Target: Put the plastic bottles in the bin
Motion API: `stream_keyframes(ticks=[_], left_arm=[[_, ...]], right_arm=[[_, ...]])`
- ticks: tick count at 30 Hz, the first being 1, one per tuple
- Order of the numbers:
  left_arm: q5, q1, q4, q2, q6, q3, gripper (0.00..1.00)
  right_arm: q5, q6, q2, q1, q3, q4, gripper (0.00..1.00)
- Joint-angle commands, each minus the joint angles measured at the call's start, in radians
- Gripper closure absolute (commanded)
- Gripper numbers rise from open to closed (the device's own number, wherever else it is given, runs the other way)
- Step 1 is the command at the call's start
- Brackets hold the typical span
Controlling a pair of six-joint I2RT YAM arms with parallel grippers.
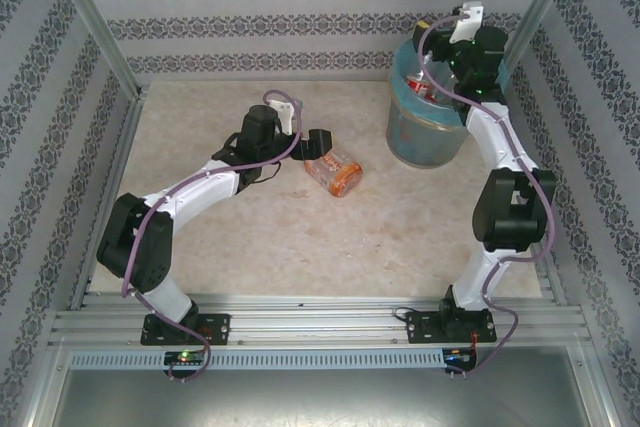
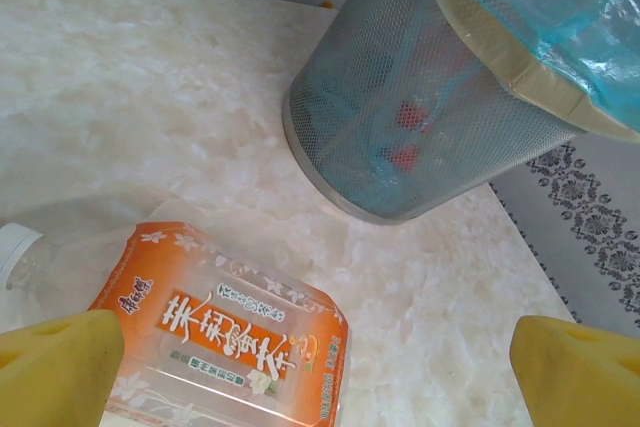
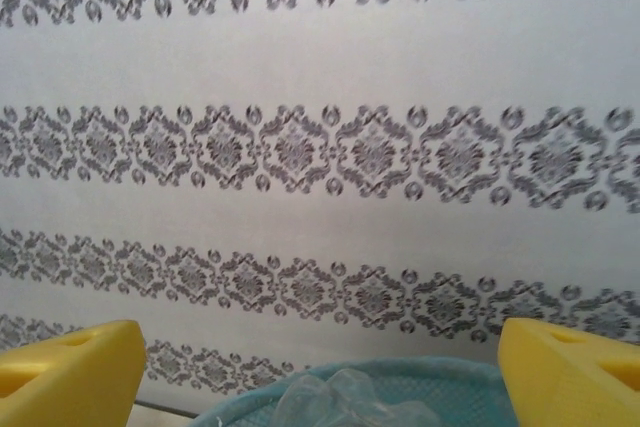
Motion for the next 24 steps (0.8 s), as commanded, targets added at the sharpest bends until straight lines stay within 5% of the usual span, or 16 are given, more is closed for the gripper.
stream_keyframes(ticks=[1,6,15,19,24], left_arm=[[-0.005,-0.009,0.039,-0.018,-0.026,-0.008,0.0],[-0.059,-0.03,-0.068,0.04,-0.051,0.068,0.0],[-0.396,-0.168,-0.818,0.305,-0.186,0.569,0.0],[-0.491,-0.202,-0.864,0.316,-0.352,0.58,0.0],[-0.483,-0.216,-0.818,0.316,-0.491,0.526,0.0]], right_arm=[[0.09,-0.037,-0.047,0.017,0.047,-0.083,0.17],[0.043,-0.05,-0.028,0.036,0.108,-0.194,0.36],[0.239,-0.151,-0.209,0.215,0.059,-0.355,0.31],[0.28,-0.141,-0.323,0.29,-0.016,-0.41,0.28],[0.165,-0.023,-0.433,0.333,-0.135,-0.482,0.28]])
